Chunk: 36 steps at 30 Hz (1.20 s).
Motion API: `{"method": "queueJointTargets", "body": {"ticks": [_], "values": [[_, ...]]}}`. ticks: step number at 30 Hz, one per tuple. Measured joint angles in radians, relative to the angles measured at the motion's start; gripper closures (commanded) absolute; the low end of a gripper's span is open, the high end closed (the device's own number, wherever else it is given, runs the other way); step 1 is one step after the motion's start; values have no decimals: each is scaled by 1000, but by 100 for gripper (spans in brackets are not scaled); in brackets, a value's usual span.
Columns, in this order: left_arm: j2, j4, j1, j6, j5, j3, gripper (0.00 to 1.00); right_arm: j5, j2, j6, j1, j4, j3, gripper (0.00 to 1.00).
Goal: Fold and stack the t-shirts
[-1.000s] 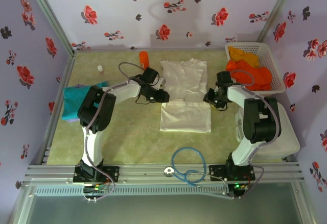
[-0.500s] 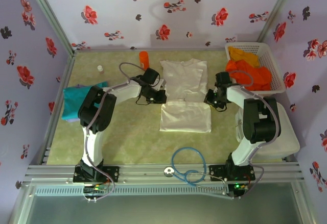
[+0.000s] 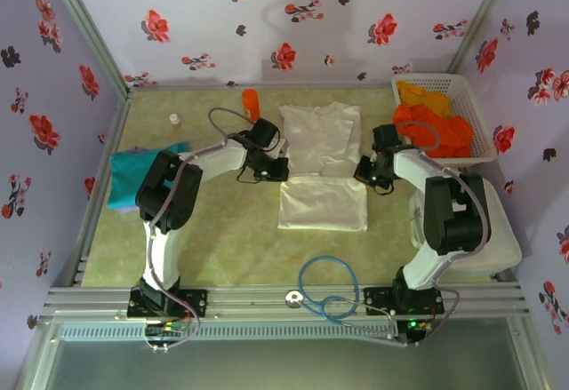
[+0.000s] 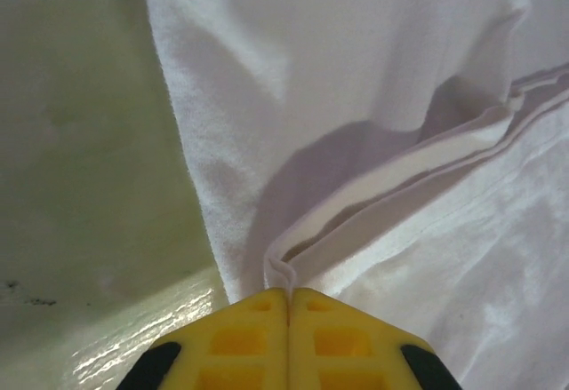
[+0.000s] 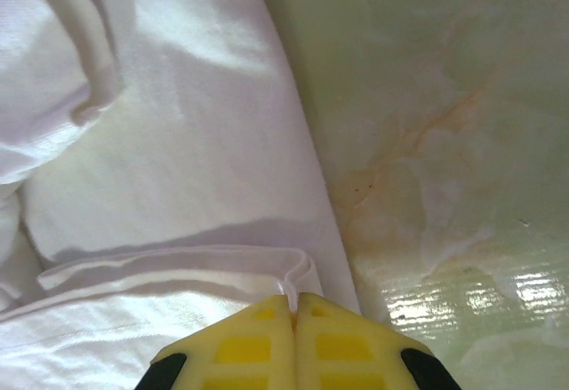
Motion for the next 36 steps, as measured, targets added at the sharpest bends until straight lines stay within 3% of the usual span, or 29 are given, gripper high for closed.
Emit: {"method": "queueJointTargets", "body": {"ticks": [20,36], "values": [[-20,-133,10,119,-48,239,100,3,0,0,-2,-60,198,100],[160,-150,77,206,-43,380,98,-3,176,4,-27,-53,308,100]]}}
